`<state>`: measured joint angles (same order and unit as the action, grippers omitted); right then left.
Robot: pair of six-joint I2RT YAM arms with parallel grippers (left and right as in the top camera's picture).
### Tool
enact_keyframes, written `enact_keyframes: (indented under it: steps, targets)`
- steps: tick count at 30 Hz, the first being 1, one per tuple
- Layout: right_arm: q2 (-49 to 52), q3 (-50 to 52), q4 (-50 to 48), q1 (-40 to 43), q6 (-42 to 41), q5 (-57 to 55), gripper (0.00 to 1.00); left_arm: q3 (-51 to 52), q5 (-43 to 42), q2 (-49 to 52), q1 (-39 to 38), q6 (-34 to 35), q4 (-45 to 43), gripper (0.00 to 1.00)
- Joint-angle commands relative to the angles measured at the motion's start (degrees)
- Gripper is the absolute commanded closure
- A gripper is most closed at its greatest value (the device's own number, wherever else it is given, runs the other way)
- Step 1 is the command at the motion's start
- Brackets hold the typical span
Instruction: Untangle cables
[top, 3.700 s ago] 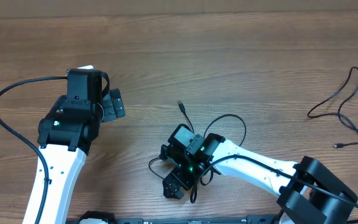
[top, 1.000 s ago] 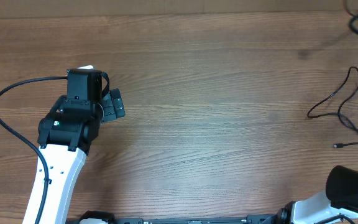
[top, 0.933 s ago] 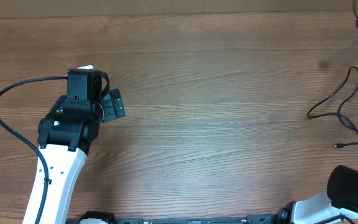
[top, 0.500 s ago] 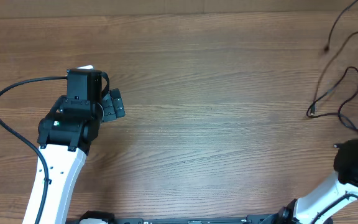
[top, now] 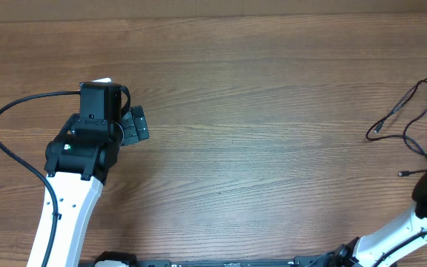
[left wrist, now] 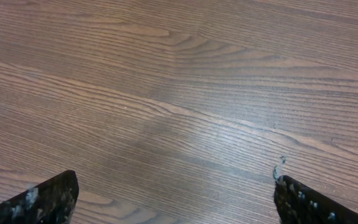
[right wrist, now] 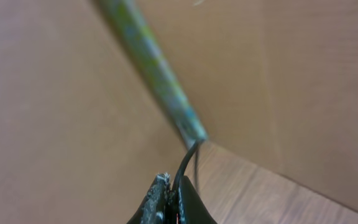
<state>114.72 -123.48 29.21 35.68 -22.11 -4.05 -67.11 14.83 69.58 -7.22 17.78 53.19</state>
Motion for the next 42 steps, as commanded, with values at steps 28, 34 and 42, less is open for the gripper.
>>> enact_keyframes:
  steps: [28,34,42]
  targets:
    - [6.32,-0.76,22.10,0.28,3.13,12.09,0.00,-0.55,0.74,-0.59,0.17,-0.68,0.02,0.00]
    - [3.19,-0.76,28.28,-1.44,7.91,19.65,0.00,-0.55,0.76,-0.59,0.17,-0.66,0.00,0.00]
    - [-6.78,-0.76,39.26,-14.23,15.39,12.94,0.00,-0.55,0.76,-0.59,0.17,-0.66,0.02,0.00]
